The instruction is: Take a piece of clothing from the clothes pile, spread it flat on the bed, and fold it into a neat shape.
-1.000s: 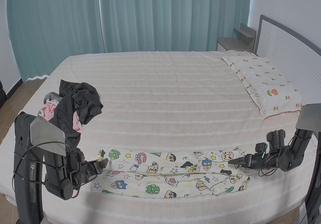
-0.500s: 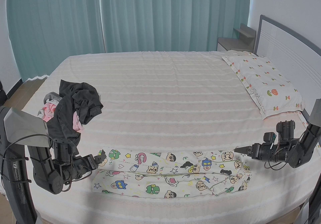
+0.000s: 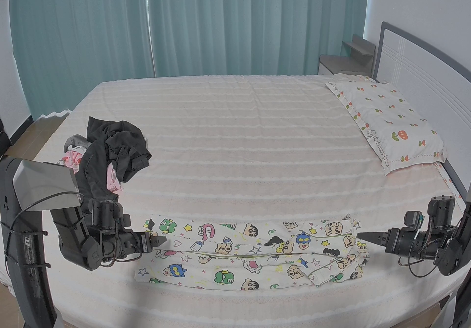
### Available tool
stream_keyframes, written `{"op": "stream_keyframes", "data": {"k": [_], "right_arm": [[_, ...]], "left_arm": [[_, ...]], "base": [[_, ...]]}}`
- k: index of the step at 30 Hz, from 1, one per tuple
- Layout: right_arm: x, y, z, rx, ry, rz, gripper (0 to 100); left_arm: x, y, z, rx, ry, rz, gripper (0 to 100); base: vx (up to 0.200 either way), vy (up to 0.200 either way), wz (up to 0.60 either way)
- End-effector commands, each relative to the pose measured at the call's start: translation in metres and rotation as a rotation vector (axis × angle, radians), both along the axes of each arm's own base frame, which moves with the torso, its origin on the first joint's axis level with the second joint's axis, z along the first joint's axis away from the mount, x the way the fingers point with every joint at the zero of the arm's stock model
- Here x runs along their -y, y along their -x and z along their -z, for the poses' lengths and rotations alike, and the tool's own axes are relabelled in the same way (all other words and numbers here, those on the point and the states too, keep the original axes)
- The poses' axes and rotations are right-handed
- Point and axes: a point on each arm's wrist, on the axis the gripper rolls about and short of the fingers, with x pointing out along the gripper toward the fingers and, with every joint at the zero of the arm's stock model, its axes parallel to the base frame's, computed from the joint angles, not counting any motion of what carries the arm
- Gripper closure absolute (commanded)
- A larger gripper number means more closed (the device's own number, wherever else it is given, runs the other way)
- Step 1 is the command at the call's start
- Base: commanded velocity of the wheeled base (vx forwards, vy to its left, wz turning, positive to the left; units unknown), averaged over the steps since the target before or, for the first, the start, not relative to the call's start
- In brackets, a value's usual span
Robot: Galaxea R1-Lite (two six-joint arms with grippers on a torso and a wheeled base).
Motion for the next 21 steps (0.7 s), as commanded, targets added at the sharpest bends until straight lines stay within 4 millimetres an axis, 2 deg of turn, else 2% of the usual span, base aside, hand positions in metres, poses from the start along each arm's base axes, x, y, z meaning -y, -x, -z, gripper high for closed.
{"op": "stream_keyframes", "data": {"k": [1, 6, 13, 21], "right_arm": [[0.001, 0.003, 0.013, -0.053, -0.008, 0.002, 0], [0.001, 0.004, 0.015, -0.058, -0.008, 0.002, 0], [0.001, 0.005, 0.018, -0.073, -0.007, 0.004, 0], [0.004, 0.005, 0.019, -0.079, -0.007, 0.017, 0]], "left_arm": [[0.005, -0.001, 0.011, -0.031, -0.013, 0.026, 0], [0.015, 0.001, 0.019, -0.049, -0.032, 0.05, 0], [0.017, 0.0, 0.024, -0.045, -0.101, 0.071, 0], [0.022, 0.009, 0.026, -0.064, -0.147, 0.108, 0]], "base": [[0.0, 0.0, 0.0], [0.0, 0.0, 0.0], [0.0, 0.0, 0.0], [0.0, 0.0, 0.0]]}}
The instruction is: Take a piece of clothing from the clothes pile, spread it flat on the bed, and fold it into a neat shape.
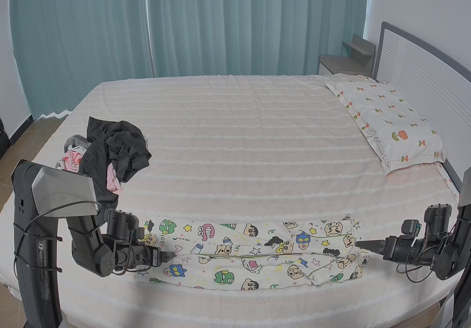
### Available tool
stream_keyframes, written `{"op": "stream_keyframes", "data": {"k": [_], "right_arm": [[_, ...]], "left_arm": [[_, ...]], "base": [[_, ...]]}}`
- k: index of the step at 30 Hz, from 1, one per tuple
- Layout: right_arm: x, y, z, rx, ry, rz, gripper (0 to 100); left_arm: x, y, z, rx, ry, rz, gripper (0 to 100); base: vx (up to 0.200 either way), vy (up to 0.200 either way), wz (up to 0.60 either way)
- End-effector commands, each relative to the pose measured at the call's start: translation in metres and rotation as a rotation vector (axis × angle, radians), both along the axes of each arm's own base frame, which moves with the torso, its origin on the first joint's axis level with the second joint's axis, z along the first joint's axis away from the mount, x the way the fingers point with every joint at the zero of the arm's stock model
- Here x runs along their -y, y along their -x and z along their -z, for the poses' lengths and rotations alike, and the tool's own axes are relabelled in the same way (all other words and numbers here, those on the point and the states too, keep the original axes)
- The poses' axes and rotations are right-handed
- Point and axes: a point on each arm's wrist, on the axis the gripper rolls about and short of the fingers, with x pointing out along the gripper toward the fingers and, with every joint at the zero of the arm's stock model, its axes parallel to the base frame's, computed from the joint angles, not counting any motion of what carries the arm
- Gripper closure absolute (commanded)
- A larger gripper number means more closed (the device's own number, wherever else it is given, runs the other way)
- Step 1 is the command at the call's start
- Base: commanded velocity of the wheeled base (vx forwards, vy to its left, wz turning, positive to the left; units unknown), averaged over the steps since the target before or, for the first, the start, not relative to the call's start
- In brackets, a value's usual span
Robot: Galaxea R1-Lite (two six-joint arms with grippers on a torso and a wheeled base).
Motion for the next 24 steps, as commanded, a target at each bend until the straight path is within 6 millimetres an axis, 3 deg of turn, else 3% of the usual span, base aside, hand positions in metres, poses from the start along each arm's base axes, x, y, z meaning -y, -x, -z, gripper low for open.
{"op": "stream_keyframes", "data": {"k": [1, 4, 5, 12, 24], "right_arm": [[0.002, 0.001, 0.002, -0.012, 0.0, 0.008, 0], [0.002, 0.001, 0.003, -0.015, 0.0, 0.009, 0], [0.002, 0.001, 0.003, -0.015, 0.0, 0.009, 0], [0.003, 0.003, 0.003, -0.019, 0.003, 0.011, 0], [0.004, 0.004, 0.008, -0.017, 0.007, 0.015, 0]], "left_arm": [[0.003, 0.005, 0.003, -0.018, -0.012, 0.019, 0], [0.005, 0.004, 0.003, -0.016, -0.016, 0.024, 0], [0.005, 0.004, 0.003, -0.016, -0.016, 0.024, 100], [0.004, -0.009, 0.001, 0.004, -0.033, -0.033, 100], [0.002, -0.004, 0.003, -0.012, -0.032, -0.04, 100]], "base": [[0.0, 0.0, 0.0], [0.0, 0.0, 0.0], [0.0, 0.0, 0.0], [0.0, 0.0, 0.0], [0.0, 0.0, 0.0]]}}
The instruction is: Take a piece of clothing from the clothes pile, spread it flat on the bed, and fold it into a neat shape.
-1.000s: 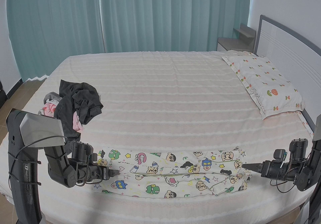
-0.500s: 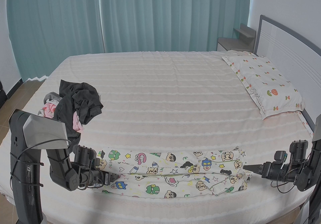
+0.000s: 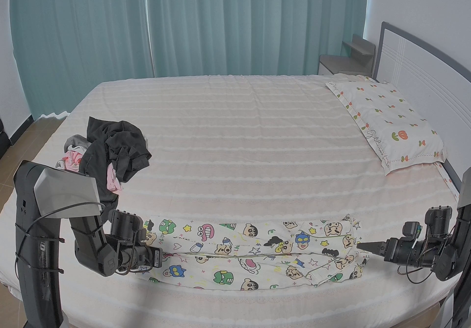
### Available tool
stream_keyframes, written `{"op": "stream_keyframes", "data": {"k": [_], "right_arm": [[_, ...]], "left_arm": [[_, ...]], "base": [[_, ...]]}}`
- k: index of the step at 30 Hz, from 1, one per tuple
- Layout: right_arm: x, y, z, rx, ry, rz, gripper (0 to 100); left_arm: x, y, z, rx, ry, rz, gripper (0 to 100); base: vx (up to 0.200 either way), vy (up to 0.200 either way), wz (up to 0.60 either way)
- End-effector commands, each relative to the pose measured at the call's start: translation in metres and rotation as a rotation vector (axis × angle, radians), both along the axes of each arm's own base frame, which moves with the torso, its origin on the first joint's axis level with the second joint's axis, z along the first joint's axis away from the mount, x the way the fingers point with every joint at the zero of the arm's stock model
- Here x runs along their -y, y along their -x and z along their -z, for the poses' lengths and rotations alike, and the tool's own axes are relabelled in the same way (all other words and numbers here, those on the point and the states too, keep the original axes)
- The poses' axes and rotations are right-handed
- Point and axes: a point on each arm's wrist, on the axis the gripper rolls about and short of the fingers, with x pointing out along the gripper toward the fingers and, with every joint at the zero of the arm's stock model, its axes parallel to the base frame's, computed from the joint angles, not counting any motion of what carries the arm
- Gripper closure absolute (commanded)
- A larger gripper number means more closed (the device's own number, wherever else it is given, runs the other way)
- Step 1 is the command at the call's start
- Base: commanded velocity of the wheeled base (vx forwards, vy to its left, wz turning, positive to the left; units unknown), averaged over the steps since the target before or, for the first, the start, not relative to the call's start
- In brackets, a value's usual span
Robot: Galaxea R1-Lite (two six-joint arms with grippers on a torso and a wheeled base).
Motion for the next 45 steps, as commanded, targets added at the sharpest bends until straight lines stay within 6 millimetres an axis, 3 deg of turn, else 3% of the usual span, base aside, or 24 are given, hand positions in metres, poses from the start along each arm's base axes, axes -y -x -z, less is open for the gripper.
{"op": "stream_keyframes", "data": {"k": [1, 5, 6, 11, 16, 20, 21, 26, 32, 36, 45], "right_arm": [[0.0, 0.002, 0.006, -0.02, 0.0, 0.004, 0], [0.0, -0.003, 0.009, 0.024, 0.003, 0.007, 0], [0.001, -0.004, 0.01, 0.027, 0.002, 0.01, 0], [0.003, -0.004, 0.007, 0.034, -0.002, 0.024, 0], [0.003, -0.004, 0.008, 0.033, 0.0, 0.024, 0], [0.003, -0.004, 0.008, 0.033, 0.0, 0.024, 0], [0.003, -0.004, 0.008, 0.032, 0.001, 0.023, 0], [0.003, -0.004, 0.009, 0.032, 0.003, 0.022, 0], [0.003, -0.004, 0.01, 0.029, 0.004, 0.02, 0], [0.003, -0.004, 0.009, 0.03, 0.005, 0.02, 0], [0.003, -0.004, 0.01, 0.03, 0.005, 0.019, 0]], "left_arm": [[0.0, 0.0, 0.001, -0.003, 0.0, -0.001, 100], [0.0, 0.001, 0.001, -0.004, 0.0, -0.003, 100], [0.0, 0.002, 0.001, -0.006, -0.001, -0.001, 0], [-0.003, 0.01, -0.005, -0.013, 0.007, 0.003, 0], [-0.013, 0.026, -0.035, 0.013, 0.077, 0.029, 0], [-0.018, 0.026, -0.041, 0.031, 0.084, 0.016, 0], [-0.029, 0.019, -0.047, 0.065, 0.092, -0.025, 0], [-0.03, 0.006, -0.044, 0.085, 0.1, -0.067, 0], [-0.023, -0.016, -0.019, 0.073, 0.065, -0.122, 0], [-0.009, -0.014, -0.002, 0.033, 0.054, -0.084, 0], [0.005, -0.018, -0.001, 0.034, 0.048, -0.043, 0]], "base": [[0.0, 0.0, 0.0], [0.0, 0.0, 0.0], [0.0, 0.0, 0.0], [0.0, 0.0, 0.0], [0.0, 0.0, 0.0], [0.0, 0.0, 0.0], [0.0, 0.0, 0.0], [0.0, 0.0, 0.0], [0.0, 0.0, 0.0], [0.0, 0.0, 0.0], [0.0, 0.0, 0.0]]}}
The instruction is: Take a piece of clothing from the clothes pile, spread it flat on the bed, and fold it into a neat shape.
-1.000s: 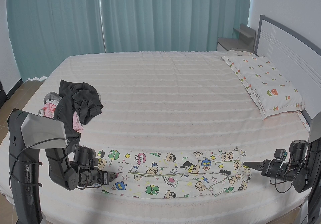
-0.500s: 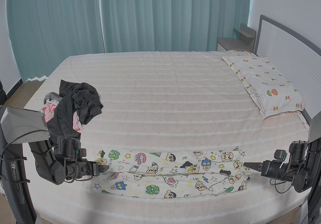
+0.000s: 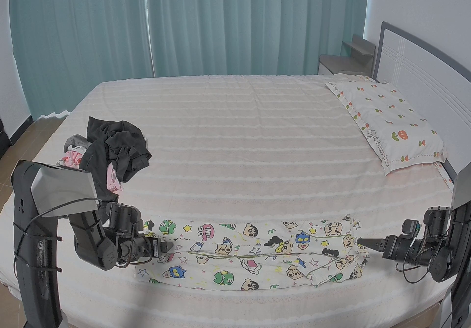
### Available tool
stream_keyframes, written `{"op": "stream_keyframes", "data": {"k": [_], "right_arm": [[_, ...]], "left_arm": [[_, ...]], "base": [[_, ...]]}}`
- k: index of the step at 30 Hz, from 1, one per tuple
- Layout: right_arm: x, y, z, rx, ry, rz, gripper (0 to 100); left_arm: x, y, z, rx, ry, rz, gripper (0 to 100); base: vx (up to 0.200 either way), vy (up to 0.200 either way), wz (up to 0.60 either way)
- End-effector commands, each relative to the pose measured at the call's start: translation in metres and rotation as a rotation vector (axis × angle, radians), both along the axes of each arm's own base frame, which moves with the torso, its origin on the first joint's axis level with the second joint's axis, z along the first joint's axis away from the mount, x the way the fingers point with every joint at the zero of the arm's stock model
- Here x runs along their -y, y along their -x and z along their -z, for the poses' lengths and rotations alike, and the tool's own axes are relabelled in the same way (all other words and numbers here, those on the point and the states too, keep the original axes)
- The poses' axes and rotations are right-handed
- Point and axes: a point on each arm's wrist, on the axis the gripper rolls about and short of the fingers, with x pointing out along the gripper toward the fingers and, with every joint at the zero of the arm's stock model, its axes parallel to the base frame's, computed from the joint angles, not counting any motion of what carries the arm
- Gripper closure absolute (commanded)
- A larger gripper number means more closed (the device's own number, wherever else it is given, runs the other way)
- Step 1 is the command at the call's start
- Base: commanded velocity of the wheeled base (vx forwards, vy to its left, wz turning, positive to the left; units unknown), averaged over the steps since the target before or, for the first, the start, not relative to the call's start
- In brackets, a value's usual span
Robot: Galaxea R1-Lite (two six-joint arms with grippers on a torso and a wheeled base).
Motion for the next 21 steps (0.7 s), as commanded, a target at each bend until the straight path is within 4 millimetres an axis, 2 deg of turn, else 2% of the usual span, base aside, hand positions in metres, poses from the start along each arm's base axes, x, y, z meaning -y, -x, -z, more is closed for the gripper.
{"op": "stream_keyframes", "data": {"k": [1, 10, 11, 21], "right_arm": [[0.0, 0.004, 0.001, -0.015, -0.002, 0.0, 0], [0.0, 0.004, 0.001, -0.015, -0.002, 0.0, 0], [0.0, 0.004, 0.001, -0.015, -0.002, 0.0, 0], [0.0, 0.004, 0.001, -0.015, -0.002, 0.001, 0]], "left_arm": [[0.006, -0.005, 0.004, -0.001, -0.005, 0.015, 0], [0.019, 0.002, 0.007, -0.045, -0.018, 0.053, 0], [0.019, 0.002, 0.007, -0.045, -0.018, 0.053, 100], [0.017, 0.001, 0.007, -0.044, -0.017, 0.04, 100]], "base": [[0.0, 0.0, 0.0], [0.0, 0.0, 0.0], [0.0, 0.0, 0.0], [0.0, 0.0, 0.0]]}}
